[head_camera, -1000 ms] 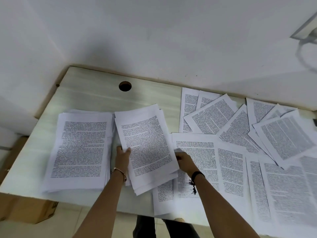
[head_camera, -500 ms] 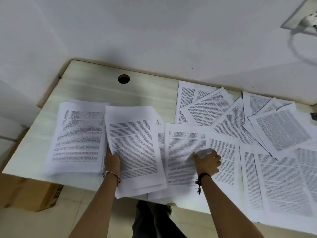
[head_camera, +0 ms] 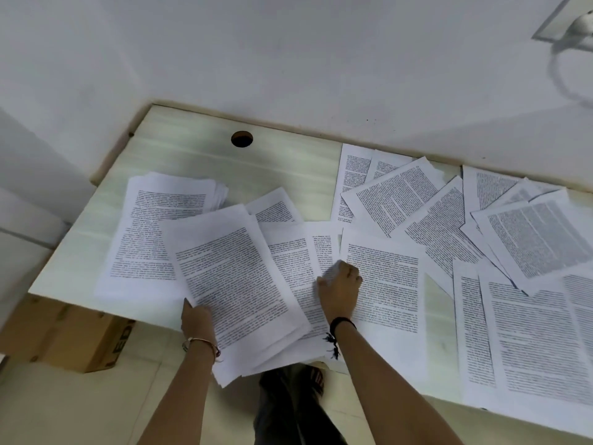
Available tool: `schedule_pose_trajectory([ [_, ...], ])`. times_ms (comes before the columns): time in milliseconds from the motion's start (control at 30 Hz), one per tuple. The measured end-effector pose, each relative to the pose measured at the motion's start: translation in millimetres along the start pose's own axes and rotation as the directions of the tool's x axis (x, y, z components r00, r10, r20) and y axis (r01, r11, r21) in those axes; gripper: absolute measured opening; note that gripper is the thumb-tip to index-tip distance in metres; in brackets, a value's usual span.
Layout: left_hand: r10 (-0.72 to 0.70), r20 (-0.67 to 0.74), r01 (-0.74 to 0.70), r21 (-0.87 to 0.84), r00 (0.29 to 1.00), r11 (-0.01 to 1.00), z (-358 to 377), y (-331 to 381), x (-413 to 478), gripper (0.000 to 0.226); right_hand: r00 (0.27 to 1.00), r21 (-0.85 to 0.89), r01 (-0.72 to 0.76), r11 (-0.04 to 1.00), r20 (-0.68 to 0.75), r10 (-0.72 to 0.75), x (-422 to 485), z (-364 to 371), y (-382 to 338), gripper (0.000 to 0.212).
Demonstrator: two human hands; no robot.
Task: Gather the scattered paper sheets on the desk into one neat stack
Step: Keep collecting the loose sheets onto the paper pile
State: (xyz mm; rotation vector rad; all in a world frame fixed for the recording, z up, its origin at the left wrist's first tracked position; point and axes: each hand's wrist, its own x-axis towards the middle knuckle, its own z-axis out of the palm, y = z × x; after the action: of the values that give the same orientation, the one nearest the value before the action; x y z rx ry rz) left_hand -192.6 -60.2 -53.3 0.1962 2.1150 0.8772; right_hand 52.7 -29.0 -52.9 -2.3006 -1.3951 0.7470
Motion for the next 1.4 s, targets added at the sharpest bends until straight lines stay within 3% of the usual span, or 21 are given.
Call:
schedule_pose_trajectory([
  [67,-0.016,0.039,0.017,-0.028,0.999,0.999,4,-4,2,0.057,0.999,0.059,-0.012,0.998,0.05,0.009,-4,4,-6,0.06],
  [167,-0.01,0.142,0.025,-0.1,0.99,0.995,12,-7,7,0.059,0.97,0.154,0.06,0.986,0.223,-0.093,-1,10,-11,0.055],
  [233,-0.015,0.178,0.046,-0.17,0.984,0.984,14,-5,9,0.066,0.947,0.13,0.141,0.981,0.272,-0.172,4,12,-11,0.053],
  [400,-0.012,0.167,0.062,-0.3,0.986,0.952,17,8,-2,0.059,0.915,0.195,0.319,0.928,0.194,-0.355,13,17,-21,0.047],
  [567,0.07,0.188,-0.019,-0.261,0.98,0.965,18,5,0,0.057,0.985,0.308,0.108,0.945,0.099,-0.144,32,5,-39,0.042],
  [767,0.043,0.095,-0.031,-0.127,0.995,0.991,22,2,16,0.055,0.971,0.235,0.195,0.952,0.094,-0.222,55,5,-45,0.036],
  [867,0.037,0.075,-0.03,-0.083,0.996,0.996,22,8,12,0.054,0.958,0.075,0.221,0.972,0.169,-0.231,66,9,-53,0.055],
  [967,0.059,0.043,-0.06,0.025,0.997,0.998,23,12,10,0.051,0.939,0.023,0.219,0.976,0.269,-0.217,67,12,-58,0.062],
  [1067,0.125,0.071,-0.13,0.086,0.99,0.988,26,10,13,0.055,0.933,0.137,0.036,0.99,0.35,-0.082,66,11,-60,0.062],
  [1133,0.17,0.097,-0.18,0.117,0.981,0.977,29,11,16,0.059,0.926,0.254,-0.032,0.967,0.371,-0.067,69,7,-55,0.04],
  [1167,0.186,0.115,-0.2,0.128,0.976,0.971,30,13,16,0.059,0.933,0.272,-0.01,0.962,0.349,-0.089,70,1,-53,0.022],
  [1233,0.217,0.156,-0.238,0.137,0.964,0.961,34,18,14,0.056,0.96,0.288,0.014,0.957,0.264,-0.094,78,-11,-44,0.011],
  [1400,0.367,0.252,-0.407,0.131,0.896,0.904,51,39,10,0.061,0.988,0.486,-0.148,0.861,0.044,0.145,98,-54,-26,0.027],
])
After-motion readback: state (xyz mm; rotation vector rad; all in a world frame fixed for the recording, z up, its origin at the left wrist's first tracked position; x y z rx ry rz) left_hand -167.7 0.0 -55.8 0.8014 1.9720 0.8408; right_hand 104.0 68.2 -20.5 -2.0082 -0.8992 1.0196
